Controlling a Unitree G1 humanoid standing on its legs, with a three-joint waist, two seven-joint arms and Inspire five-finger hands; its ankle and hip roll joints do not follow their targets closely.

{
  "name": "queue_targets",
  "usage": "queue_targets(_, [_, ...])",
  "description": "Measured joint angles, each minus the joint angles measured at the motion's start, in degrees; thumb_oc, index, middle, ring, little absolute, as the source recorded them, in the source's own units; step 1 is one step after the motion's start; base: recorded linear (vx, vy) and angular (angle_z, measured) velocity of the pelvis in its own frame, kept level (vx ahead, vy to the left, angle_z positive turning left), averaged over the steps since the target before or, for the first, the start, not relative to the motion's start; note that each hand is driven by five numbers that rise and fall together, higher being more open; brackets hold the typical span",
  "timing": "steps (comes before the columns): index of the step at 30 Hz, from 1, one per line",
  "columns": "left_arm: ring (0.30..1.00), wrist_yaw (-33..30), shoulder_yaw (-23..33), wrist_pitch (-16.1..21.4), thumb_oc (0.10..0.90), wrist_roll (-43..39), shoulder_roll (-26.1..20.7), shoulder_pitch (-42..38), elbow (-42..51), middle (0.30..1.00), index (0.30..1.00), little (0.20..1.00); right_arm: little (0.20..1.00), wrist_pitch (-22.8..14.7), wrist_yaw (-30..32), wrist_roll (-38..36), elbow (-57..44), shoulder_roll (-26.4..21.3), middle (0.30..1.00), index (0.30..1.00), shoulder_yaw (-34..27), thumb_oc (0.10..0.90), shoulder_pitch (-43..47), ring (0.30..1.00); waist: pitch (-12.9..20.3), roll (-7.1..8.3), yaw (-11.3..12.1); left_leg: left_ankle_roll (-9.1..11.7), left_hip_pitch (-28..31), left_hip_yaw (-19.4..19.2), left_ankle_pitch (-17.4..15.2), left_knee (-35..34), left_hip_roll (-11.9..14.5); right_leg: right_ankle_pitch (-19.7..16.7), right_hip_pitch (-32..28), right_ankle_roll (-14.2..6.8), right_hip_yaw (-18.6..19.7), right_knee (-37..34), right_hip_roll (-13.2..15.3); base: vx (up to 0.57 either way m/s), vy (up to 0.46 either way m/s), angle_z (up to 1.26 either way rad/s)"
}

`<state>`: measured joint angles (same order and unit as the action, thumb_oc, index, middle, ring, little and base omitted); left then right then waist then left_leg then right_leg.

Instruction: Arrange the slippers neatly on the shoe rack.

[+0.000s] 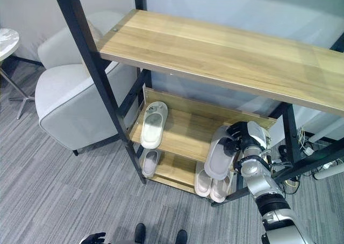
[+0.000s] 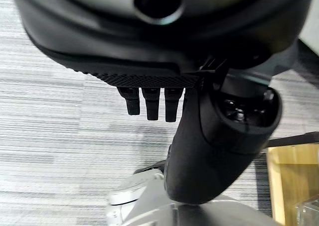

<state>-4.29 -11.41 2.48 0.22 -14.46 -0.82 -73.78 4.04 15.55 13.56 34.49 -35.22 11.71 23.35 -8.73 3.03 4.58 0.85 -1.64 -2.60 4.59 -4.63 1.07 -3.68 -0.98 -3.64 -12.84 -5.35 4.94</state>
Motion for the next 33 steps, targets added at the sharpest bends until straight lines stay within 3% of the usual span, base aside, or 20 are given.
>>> queue_targets(11, [0.900,-0.02,0.21,0.03,0.800,0.15,-0.19,0.20,0.05,0.900,0.900,0.900,0.300,-0.28,0.61,1.99,-1.08,0.37,0.300,0.300,-0.47,0.400,-0.57,0.300,-0.20,0.32,0.15,-0.01,0.25,-0.18,-0.01,-0.01,-0.02,-0.05,-0.12,0.02,0.27,0.15,0.03,0.00,0.000,0.00])
queue_targets(19, [0.900,-0.13,1.23,0.31,0.800,0.49,0.12,0.52,0.26,0.900,0.900,0.900,0.300,-4.07,1.00,-2.56,-18.99,4.43,0.300,0.300,-2.70,0.400,-11.40,0.300,-0.76,-0.47,-0.01,-0.05,0.87,-0.48,-0.05,-0.20,0.00,-0.11,-0.58,0.05,1.07,0.05,0.02,0.00,0.002,-0.01])
queue_targets(27, [0.900,-0.13,2.83,0.41,0.800,0.66,0.27,4.13,1.31,0.900,0.900,0.900,0.300,-8.60,-7.56,-10.00,-33.31,9.96,0.300,0.300,-3.27,0.400,-25.88,0.300,-0.89,-0.78,-1.08,-0.19,4.41,-1.41,-1.01,-0.25,-0.10,0.29,-3.79,-0.18,1.41,0.17,0.25,0.00,-0.010,-0.05])
queue_targets(33, [0.900,-0.19,4.58,0.45,0.800,0.58,0.44,4.94,2.25,0.900,0.900,0.900,0.300,-9.18,-12.30,-12.91,-34.60,10.11,0.300,0.300,-3.16,0.400,-32.67,0.300,-0.62,-1.11,-1.75,-0.30,6.11,-1.67,-1.53,-0.25,-0.24,0.40,-5.70,-0.33,1.65,0.36,0.41,0.01,-0.023,-0.02])
